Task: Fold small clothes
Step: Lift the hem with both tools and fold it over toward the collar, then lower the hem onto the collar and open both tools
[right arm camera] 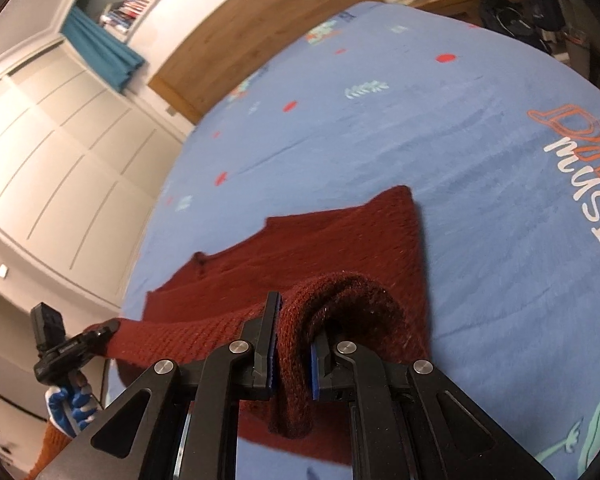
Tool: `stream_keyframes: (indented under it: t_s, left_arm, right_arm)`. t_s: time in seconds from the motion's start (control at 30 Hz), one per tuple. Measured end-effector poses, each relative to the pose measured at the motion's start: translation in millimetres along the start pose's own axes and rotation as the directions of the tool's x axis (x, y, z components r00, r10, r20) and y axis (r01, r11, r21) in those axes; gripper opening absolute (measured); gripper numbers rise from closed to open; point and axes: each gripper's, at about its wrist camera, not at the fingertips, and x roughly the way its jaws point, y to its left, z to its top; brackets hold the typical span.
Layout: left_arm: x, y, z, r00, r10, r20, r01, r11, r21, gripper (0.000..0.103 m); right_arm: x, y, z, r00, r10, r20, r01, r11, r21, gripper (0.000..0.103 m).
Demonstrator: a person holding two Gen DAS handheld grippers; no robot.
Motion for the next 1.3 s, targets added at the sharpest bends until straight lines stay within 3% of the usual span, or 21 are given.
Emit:
stream_keyframes:
  t_s: [0.23, 0.27, 0.33, 0.43, 0.5, 0.67, 0.9, 1.3]
  left_arm:
    - [24.9, 24.8, 7.3, 0.999, 0.023, -0.050, -0.026, 0.997, -0.066, 0.013]
    - [24.3, 28.8, 7.9, 0.999, 0.016, -0.048, -0.020, 0.996, -0.082, 0.016]
    - [18.5, 37.8, 9.1, 1.000, 0.011, -0.029, -0.014, 0.993, -0.114, 0.034]
    - [1.7, 48.8, 12.7, 1.000, -0.016, 0.005, 0.017, 0.988, -0.151, 0.037]
    - [-10.7, 53.0, 15.6, 1.000, -0.012, 0.025, 0.016, 0.988, -0.153, 0.039]
    - [-40.4, 52.2, 23.2, 0.996, 0.050, 0.068, -0.042, 0.992, -0.117, 0.039]
    - [-53.5, 39.9, 22.3, 0.991, 0.091, 0.095, -0.085, 0.994, -0.072, 0.039]
    - [13.3, 12.3, 7.7, 0.983, 0.168, 0.073, -0.174, 0.982, 0.076, 0.039]
  right_arm:
    - [27.9, -8.5, 8.6, 0.999, -0.037, -0.025, 0.038, 0.999, 0.024, 0.018]
    - [30.0, -10.2, 9.1, 0.999, -0.040, -0.026, 0.041, 0.999, 0.032, 0.022]
    - [33.2, -13.7, 10.6, 0.999, -0.039, -0.027, 0.040, 0.998, 0.047, 0.027]
    - [31.5, -16.8, 14.1, 0.999, -0.040, -0.017, 0.041, 0.997, 0.063, 0.041]
    - [22.9, -17.1, 18.6, 0.999, -0.048, 0.015, 0.047, 0.997, 0.067, 0.055]
    - [-0.8, -13.7, 30.5, 0.995, -0.068, 0.070, 0.064, 0.996, 0.057, 0.057]
    - [-17.9, 11.9, 30.5, 0.993, -0.088, 0.085, 0.094, 0.993, -0.070, 0.057]
    - [58.4, 35.9, 5.8, 0.983, -0.185, 0.010, 0.181, 0.950, -0.255, 0.057]
